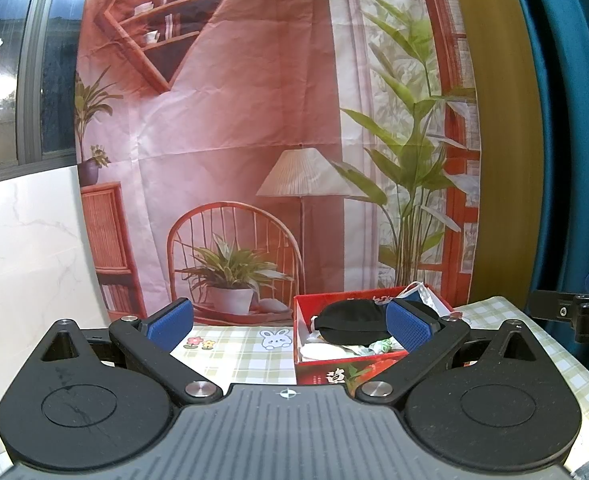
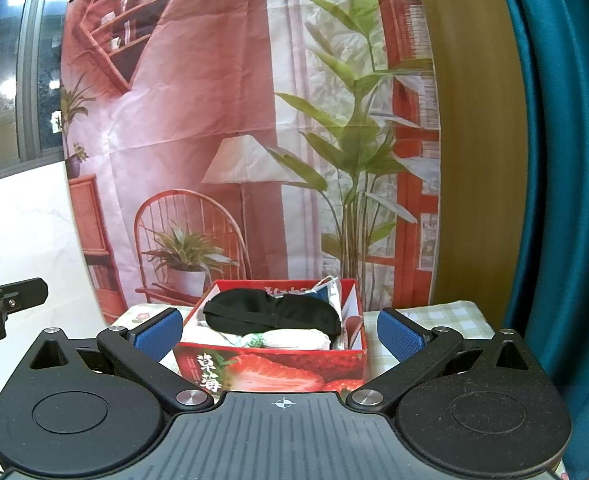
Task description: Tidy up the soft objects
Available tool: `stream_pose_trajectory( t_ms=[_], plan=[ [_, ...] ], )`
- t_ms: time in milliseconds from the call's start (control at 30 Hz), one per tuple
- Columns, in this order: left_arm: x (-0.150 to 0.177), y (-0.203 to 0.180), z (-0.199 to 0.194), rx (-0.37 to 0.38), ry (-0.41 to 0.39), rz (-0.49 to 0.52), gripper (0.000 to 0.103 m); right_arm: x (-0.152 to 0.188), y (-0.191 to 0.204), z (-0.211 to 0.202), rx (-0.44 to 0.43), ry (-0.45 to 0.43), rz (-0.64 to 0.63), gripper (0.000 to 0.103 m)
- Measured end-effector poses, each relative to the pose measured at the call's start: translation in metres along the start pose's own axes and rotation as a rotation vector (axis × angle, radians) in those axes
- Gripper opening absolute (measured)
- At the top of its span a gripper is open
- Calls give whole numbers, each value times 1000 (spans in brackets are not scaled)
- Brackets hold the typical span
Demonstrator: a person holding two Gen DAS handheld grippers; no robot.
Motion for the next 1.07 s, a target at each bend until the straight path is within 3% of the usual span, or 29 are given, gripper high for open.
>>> stream_pose_trajectory(
  t_ms=[1067],
  plan=[
    [1,-2,-4,-3,14,-38,103,-3,-5,-2,8,1,4,103]
  ],
)
Point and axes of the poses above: each gripper's, at about its wrist camera, not at the fingertips, and z roughly the way its jaws point, y to its left, x to its underside, the point moved 3 cm from there along z, roughly the way its jaws point, and after that the axes turned 13 degrees about -x, right-handed, at the moved point
